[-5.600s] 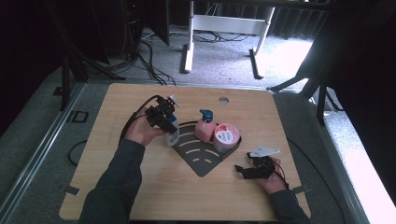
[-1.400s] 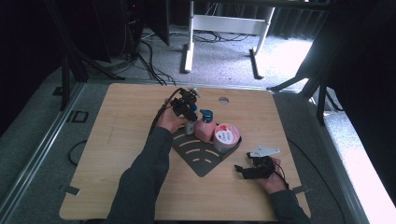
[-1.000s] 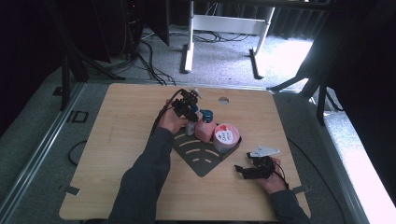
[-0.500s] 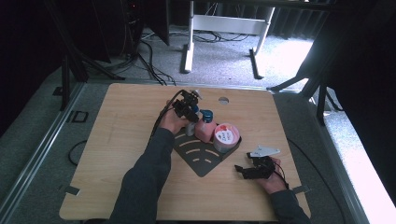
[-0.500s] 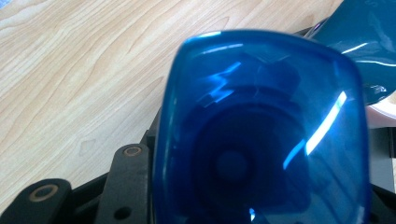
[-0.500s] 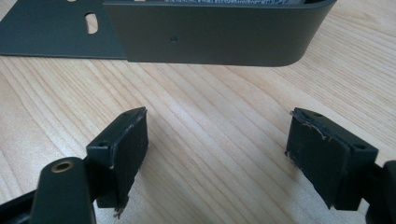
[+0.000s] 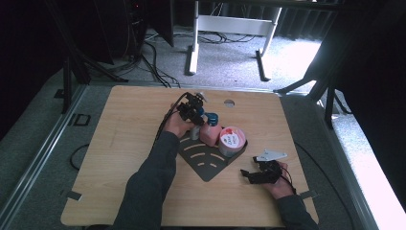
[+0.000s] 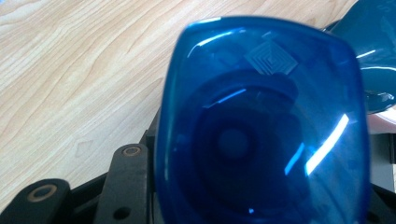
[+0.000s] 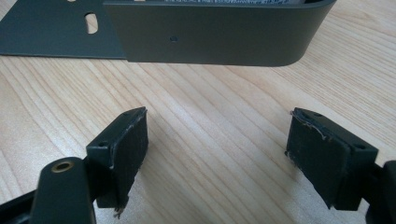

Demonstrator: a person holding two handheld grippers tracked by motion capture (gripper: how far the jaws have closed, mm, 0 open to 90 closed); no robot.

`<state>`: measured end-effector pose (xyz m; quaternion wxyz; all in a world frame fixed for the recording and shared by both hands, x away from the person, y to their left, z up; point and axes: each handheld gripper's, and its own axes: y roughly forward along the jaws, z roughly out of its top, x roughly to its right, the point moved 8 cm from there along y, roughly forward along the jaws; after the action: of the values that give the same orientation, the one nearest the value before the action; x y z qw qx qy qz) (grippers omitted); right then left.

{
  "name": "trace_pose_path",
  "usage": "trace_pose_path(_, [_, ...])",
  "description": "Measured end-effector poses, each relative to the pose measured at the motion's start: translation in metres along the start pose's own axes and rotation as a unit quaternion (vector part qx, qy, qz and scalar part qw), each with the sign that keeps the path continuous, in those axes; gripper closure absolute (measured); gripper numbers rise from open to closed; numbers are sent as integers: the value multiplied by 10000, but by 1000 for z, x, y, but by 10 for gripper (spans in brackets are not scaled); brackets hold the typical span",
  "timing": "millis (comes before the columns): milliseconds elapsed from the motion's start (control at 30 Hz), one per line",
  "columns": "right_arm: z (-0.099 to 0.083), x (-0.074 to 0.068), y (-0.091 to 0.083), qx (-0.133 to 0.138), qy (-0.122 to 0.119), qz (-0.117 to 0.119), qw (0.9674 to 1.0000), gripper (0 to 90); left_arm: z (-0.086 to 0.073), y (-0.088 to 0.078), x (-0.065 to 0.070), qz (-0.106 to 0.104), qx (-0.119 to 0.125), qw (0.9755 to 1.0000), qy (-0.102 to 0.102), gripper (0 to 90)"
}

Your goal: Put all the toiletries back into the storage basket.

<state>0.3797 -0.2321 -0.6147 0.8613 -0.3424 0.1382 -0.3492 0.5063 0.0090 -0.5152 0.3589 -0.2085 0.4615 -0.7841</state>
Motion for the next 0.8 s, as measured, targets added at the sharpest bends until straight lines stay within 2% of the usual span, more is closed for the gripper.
trace_pose_path(67, [0, 0, 0, -1, -2, -1, 10000, 204, 0, 0, 0, -20, -18, 10000, -3, 542])
trace_pose_path(233, [0, 0, 0, -1, 3, 0, 10000, 204, -2, 4, 0, -176, -97, 9996, -183, 492])
trace_pose_path(367, [0, 0, 0, -3, 3, 2, 10000, 204, -5, 5, -2, -152, -136, 9996, -196, 487])
trace_pose_path(500, [0, 0, 0, -4, 3, 2, 10000, 204, -6, 3, -2, -141, -126, 9996, -193, 427])
trace_pose_path(633, [0, 0, 0, -2, 2, 1, 10000, 204, -7, 3, -2, -161, -114, 9995, -239, 405])
trace_pose_path(800, [0, 0, 0, -3, 6, 3, 10000, 204, -7, -1, 1, -97, -122, 9998, -154, 383])
